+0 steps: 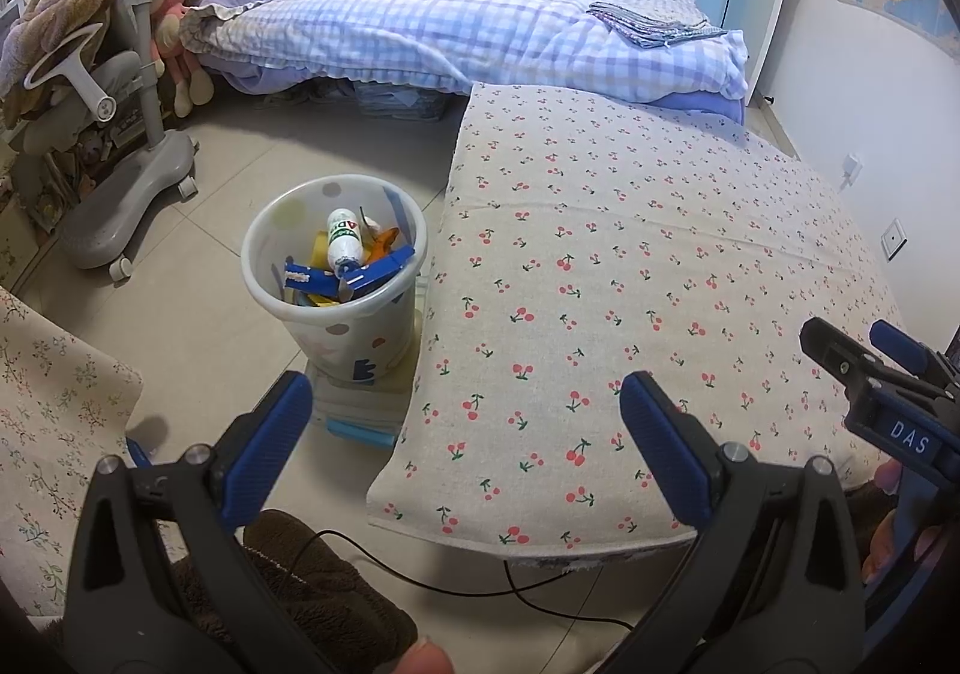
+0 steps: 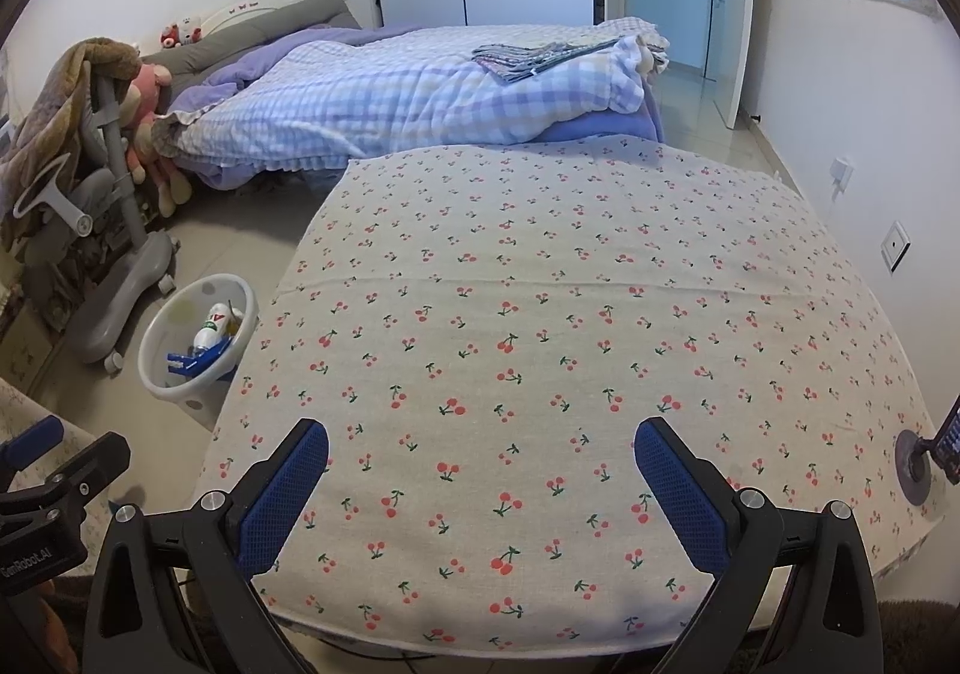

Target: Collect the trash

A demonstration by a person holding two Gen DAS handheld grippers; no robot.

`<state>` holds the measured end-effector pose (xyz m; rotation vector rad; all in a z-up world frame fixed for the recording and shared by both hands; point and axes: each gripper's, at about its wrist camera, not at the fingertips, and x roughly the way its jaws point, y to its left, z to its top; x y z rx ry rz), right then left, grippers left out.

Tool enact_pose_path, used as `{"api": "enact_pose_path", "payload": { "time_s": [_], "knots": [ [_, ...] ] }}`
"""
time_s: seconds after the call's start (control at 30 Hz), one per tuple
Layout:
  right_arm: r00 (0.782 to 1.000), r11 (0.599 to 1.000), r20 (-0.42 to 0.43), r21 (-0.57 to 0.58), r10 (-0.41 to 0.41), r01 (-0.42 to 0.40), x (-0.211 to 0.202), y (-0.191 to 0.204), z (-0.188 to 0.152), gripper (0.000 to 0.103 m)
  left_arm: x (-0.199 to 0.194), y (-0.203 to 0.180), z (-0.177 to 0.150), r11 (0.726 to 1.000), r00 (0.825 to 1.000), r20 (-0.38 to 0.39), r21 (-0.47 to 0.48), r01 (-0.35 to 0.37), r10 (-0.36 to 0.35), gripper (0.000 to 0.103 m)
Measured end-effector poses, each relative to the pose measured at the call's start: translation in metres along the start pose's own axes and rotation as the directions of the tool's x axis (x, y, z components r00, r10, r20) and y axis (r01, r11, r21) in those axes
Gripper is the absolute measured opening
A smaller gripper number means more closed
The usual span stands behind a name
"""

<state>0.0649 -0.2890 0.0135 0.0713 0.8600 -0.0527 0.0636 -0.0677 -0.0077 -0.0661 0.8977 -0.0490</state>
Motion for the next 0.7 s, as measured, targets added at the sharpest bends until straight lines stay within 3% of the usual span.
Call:
{"api": "enact_pose_path", "payload": {
  "time_s": [0.37,0.7],
  "knots": [
    [1.0,1.0,0.002,0.007,-0.006,0.006,-0.0018,0.0002,-0.0006,0.103,-0.0011,0.0013,0.0023,1.0,1.0,0.005,-0.011,-0.01,0.01,0.102],
    [1.0,1.0,0.004,0.019,0.002,-0.002,-0.0025,-0.0004,-0.0003,0.103,-0.0025,0.004,0.0042,1.0,1.0,0.005,-0.019,0.021,-0.021,0.102]
  ]
}}
